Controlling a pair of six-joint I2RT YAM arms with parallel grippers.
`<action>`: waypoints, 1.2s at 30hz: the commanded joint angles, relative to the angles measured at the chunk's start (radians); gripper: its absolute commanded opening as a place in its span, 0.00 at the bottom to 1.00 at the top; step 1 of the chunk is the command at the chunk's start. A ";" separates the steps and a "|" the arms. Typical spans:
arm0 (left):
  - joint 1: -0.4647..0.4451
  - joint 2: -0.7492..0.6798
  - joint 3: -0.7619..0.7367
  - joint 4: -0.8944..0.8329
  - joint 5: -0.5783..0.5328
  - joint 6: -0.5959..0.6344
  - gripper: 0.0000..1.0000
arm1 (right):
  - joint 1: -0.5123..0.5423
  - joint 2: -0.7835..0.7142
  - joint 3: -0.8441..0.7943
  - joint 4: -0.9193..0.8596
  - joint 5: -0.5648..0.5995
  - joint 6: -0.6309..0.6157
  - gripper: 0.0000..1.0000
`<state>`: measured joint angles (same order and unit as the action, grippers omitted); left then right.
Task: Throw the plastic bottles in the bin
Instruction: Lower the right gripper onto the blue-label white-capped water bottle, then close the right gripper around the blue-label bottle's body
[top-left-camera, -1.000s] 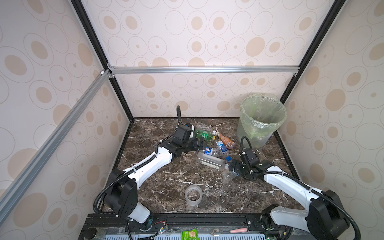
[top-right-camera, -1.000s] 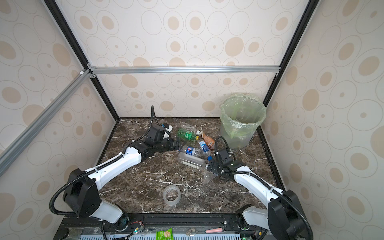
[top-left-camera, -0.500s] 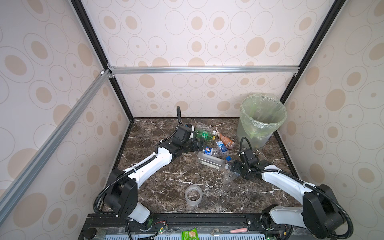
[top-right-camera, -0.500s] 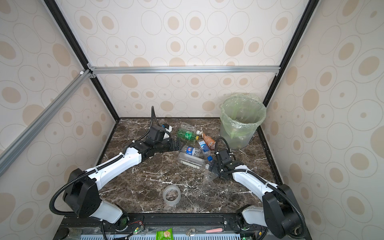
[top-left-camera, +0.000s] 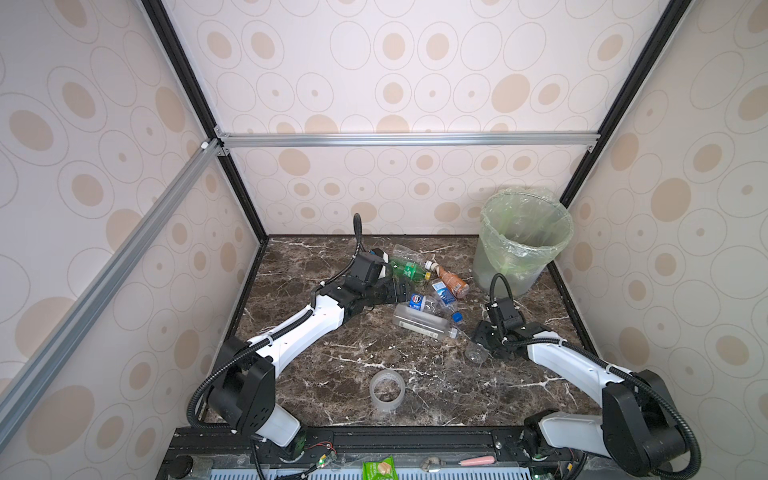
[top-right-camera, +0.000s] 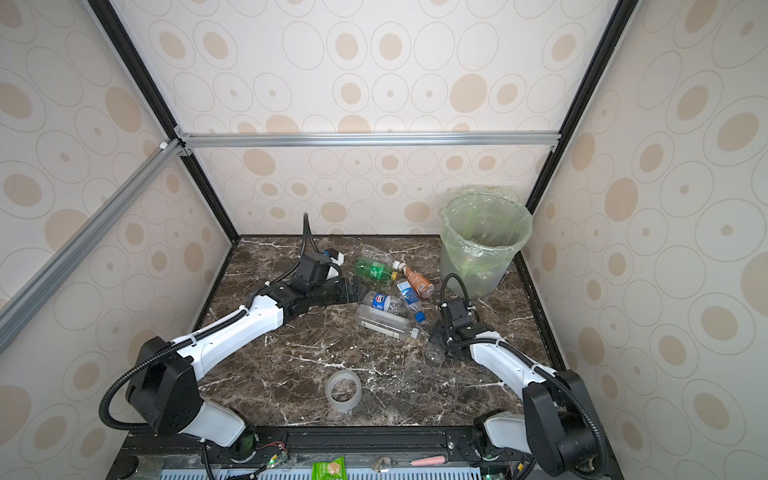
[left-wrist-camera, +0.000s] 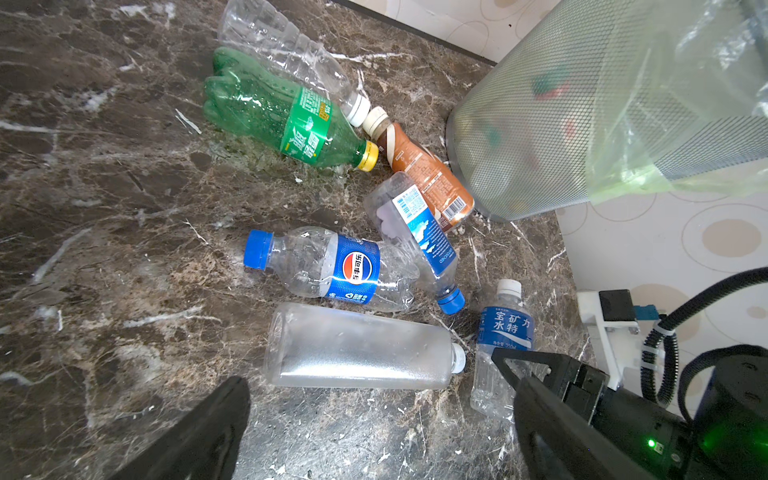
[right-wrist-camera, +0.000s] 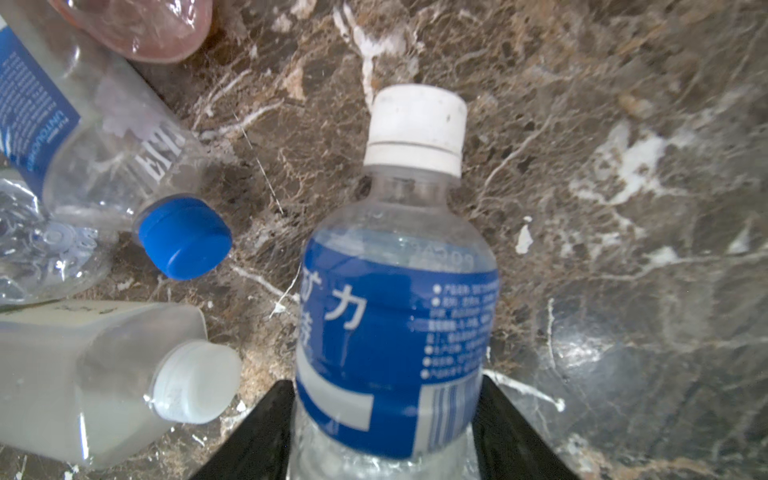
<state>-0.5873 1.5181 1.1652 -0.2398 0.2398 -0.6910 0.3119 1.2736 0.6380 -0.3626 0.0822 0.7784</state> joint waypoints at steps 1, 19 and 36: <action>-0.010 -0.004 0.004 0.019 -0.009 -0.013 0.99 | -0.026 0.009 -0.024 -0.020 0.007 -0.020 0.66; -0.025 0.013 0.022 0.050 0.021 -0.001 0.99 | -0.073 0.068 -0.029 0.024 -0.046 -0.051 0.61; -0.077 -0.025 0.013 0.112 0.047 0.008 0.99 | -0.066 -0.085 0.057 -0.088 -0.048 -0.104 0.51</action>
<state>-0.6529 1.5253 1.1652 -0.1532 0.2893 -0.6930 0.2413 1.2270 0.6445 -0.4042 0.0349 0.6899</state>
